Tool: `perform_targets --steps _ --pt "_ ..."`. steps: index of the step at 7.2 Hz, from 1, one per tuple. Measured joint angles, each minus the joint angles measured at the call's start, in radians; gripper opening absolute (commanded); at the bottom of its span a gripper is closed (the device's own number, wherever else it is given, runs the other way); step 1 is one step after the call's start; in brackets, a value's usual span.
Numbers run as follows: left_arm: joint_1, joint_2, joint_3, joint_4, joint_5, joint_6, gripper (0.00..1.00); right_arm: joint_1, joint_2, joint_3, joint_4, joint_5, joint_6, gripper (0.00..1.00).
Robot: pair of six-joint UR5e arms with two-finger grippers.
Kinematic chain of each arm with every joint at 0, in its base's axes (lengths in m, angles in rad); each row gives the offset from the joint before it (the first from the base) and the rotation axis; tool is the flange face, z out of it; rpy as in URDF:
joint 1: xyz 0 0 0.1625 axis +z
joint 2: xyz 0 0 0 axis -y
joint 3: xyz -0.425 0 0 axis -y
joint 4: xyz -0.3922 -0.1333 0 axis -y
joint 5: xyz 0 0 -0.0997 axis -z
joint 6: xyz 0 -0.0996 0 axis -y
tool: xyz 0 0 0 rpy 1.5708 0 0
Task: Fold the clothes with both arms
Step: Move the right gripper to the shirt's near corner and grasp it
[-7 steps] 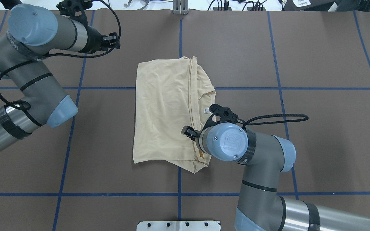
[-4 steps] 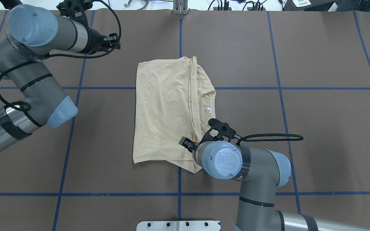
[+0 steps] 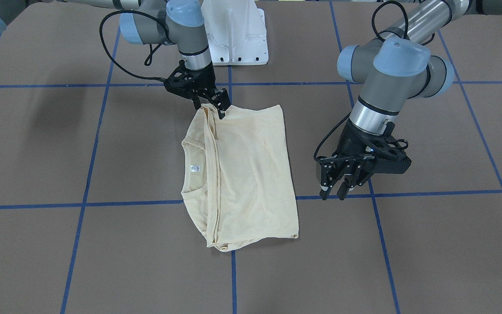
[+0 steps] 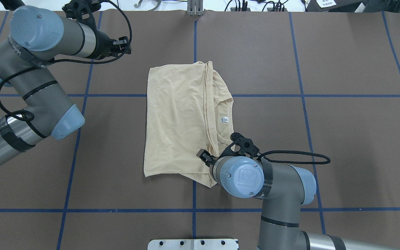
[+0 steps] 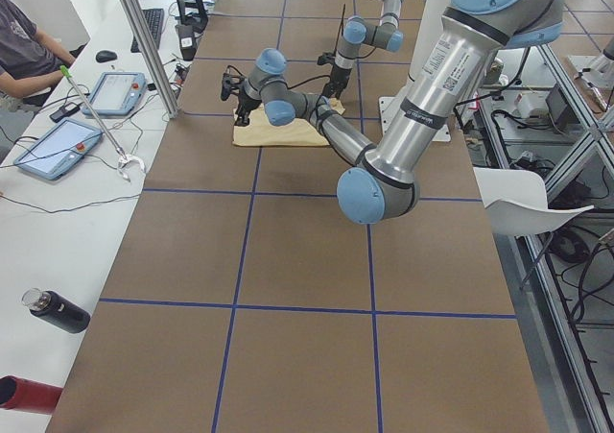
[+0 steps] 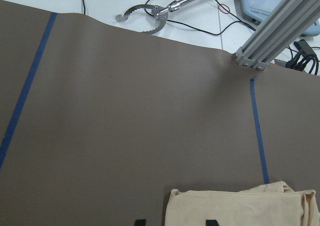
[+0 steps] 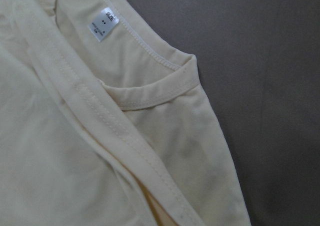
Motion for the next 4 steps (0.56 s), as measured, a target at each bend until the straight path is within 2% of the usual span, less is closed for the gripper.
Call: perform_targets --steps 2,4 --pt "-0.001 -0.001 0.0 0.0 0.0 -0.001 0.5 -0.006 -0.007 0.011 0.0 0.003 0.04 0.96" --pt "-0.001 -0.001 0.0 0.001 0.0 -0.002 0.5 -0.014 -0.02 0.018 -0.001 0.002 0.049 0.9"
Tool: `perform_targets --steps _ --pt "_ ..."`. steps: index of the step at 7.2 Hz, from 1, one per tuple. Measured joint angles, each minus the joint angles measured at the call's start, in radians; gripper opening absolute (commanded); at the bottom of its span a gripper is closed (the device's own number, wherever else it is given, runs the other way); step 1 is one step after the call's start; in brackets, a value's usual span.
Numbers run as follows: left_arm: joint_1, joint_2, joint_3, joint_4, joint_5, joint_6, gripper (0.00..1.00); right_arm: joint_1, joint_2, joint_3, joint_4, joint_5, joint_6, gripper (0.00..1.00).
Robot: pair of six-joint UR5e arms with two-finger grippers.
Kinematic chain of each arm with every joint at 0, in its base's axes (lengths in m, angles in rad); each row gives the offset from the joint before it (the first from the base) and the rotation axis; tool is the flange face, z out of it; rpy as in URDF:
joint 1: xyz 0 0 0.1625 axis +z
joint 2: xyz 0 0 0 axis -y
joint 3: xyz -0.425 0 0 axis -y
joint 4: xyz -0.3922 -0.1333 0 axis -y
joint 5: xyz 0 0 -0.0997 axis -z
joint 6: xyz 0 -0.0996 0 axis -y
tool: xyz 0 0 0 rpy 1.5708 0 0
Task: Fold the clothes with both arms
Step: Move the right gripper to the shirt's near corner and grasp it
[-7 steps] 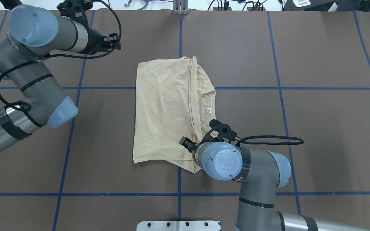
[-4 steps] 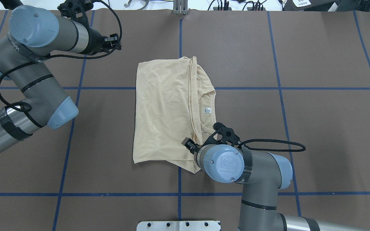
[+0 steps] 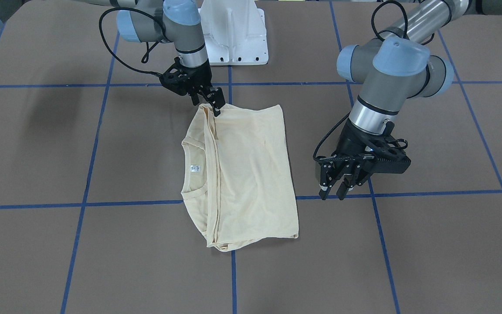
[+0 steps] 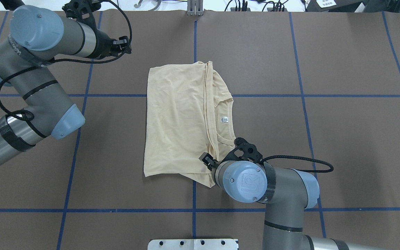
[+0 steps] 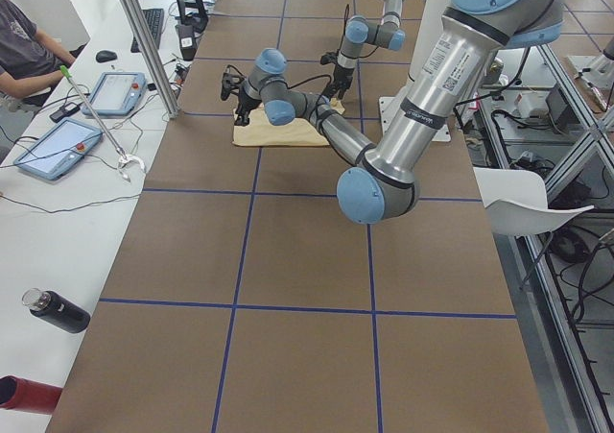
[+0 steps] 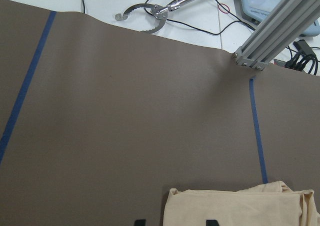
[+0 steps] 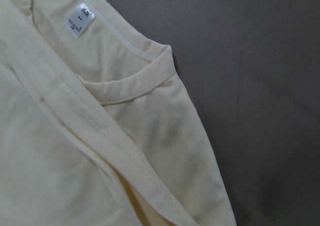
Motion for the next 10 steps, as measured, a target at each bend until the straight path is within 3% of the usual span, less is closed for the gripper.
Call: perform_targets --steps 1,3,10 --pt "0.0 0.0 -0.001 0.0 0.0 0.0 0.5 -0.005 -0.001 -0.003 0.001 -0.001 0.008 0.85" --pt "-0.001 0.001 -0.008 0.0 0.0 0.0 0.5 -0.012 0.002 -0.014 0.003 -0.004 0.025 0.0" --pt "0.0 0.003 -0.015 0.0 0.001 -0.025 0.5 -0.002 -0.007 0.016 0.003 -0.005 0.04 0.0"
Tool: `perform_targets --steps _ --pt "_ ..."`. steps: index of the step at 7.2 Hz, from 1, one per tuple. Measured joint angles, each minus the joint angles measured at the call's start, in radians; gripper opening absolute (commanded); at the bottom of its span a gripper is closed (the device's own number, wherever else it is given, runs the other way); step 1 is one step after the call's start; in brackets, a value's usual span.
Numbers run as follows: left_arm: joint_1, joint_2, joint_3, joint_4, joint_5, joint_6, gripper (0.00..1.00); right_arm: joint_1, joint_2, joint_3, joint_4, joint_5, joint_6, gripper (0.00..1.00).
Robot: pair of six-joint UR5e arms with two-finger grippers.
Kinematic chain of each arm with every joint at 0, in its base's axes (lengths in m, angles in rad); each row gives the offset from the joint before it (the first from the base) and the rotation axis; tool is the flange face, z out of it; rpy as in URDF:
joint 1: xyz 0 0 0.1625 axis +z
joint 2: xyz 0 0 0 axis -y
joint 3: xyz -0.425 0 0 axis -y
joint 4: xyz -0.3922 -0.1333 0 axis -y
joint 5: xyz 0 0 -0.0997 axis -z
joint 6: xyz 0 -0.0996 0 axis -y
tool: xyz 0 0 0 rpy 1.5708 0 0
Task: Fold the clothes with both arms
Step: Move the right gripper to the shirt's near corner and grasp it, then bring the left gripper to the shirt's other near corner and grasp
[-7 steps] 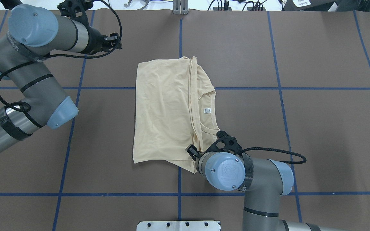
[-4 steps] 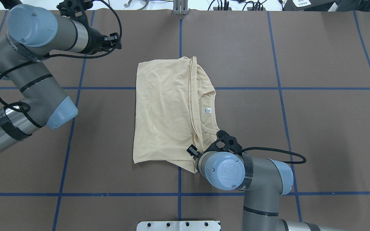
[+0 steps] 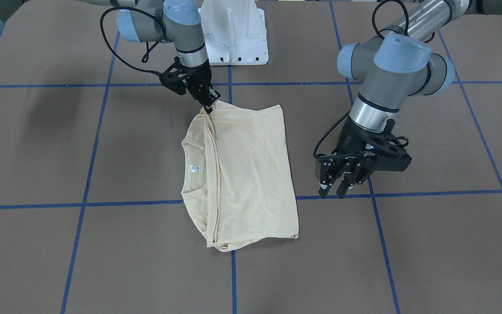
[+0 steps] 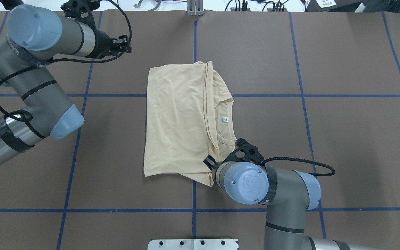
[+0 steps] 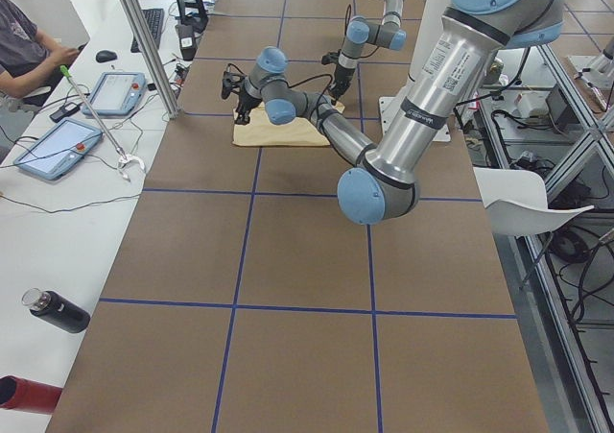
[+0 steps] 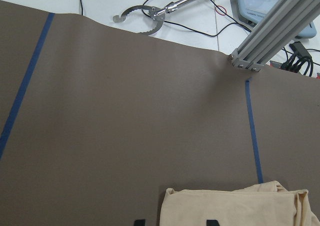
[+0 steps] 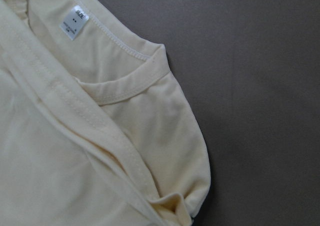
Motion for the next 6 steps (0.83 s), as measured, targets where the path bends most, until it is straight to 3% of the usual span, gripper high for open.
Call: perform_targets --steps 2,4,6 --pt "0.03 0.007 -0.026 0.0 0.0 -0.14 0.51 -0.002 -0.028 0.043 0.001 0.0 0.059 0.0" --pt "0.114 0.092 -0.145 -0.001 0.018 -0.378 0.51 -0.012 -0.052 0.074 0.001 -0.005 0.146 0.0" --pt "0.27 0.177 -0.269 -0.001 0.138 -0.634 0.51 -0.029 -0.058 0.086 0.002 -0.027 0.235 0.0"
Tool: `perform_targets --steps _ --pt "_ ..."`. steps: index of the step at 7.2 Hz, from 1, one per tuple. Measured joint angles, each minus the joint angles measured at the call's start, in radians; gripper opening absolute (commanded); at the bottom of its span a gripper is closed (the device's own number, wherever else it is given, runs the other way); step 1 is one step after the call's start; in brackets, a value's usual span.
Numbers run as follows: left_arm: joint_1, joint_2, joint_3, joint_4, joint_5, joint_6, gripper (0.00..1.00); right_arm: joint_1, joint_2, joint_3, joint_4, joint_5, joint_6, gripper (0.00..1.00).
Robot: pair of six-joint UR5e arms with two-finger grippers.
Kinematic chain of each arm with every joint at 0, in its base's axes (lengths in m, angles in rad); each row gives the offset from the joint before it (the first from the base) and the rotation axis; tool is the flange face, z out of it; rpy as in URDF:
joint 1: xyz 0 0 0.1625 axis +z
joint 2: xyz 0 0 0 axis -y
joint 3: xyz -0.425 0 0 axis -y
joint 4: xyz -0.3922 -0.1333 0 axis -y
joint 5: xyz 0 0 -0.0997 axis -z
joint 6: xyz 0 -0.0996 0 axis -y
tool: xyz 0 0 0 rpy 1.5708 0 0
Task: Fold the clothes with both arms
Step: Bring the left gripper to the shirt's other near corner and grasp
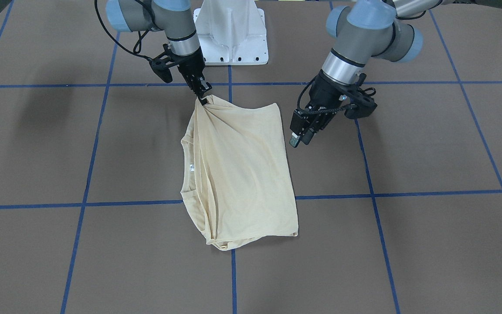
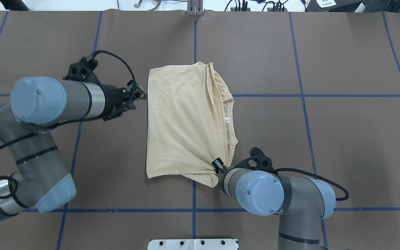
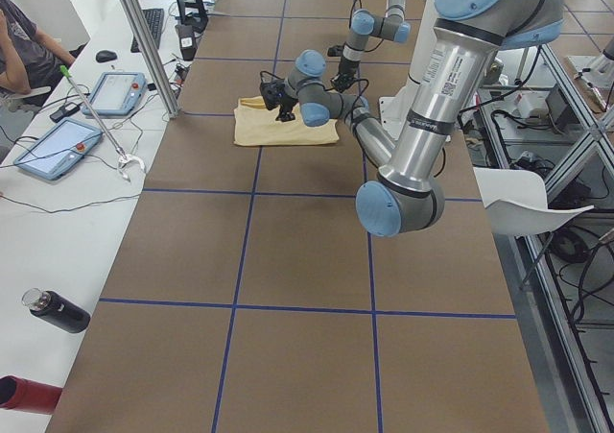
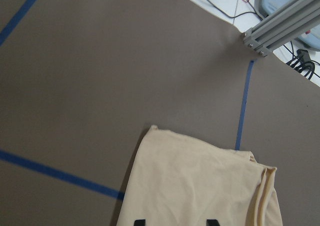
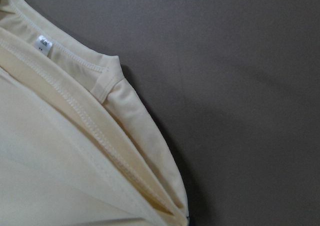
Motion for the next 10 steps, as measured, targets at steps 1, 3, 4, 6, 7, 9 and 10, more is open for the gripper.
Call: perform_targets --steps 1,3,4,6,7,9,10 --pt "0.08 0.023 -0.021 0.0 0.075 -0.084 0.51 -0.005 -0.002 0.007 0.0 -0.007 0.023 0.0" --pt "0.218 0.088 -0.034 0.007 0.198 -0.155 0.54 -0.008 -0.014 0.013 0.0 -0.01 0.036 0.0" --pt "0.264 0.106 -0.035 0.02 0.225 -0.174 0.54 -0.009 -0.019 0.014 0.0 -0.01 0.036 0.0" --pt "0.321 0.11 -0.035 0.038 0.239 -0.218 0.54 -0.009 -0.021 0.017 0.0 -0.01 0.037 0.0" --pt "0.338 0.108 -0.032 0.04 0.24 -0.227 0.54 -0.01 -0.021 0.017 0.0 -0.01 0.037 0.0" --pt "0.355 0.101 -0.024 0.041 0.24 -0.234 0.54 -0.01 -0.019 0.018 0.0 -0.01 0.037 0.0" --pt "0.363 0.099 -0.019 0.041 0.24 -0.235 0.54 -0.01 -0.018 0.018 0.001 -0.01 0.037 0.0"
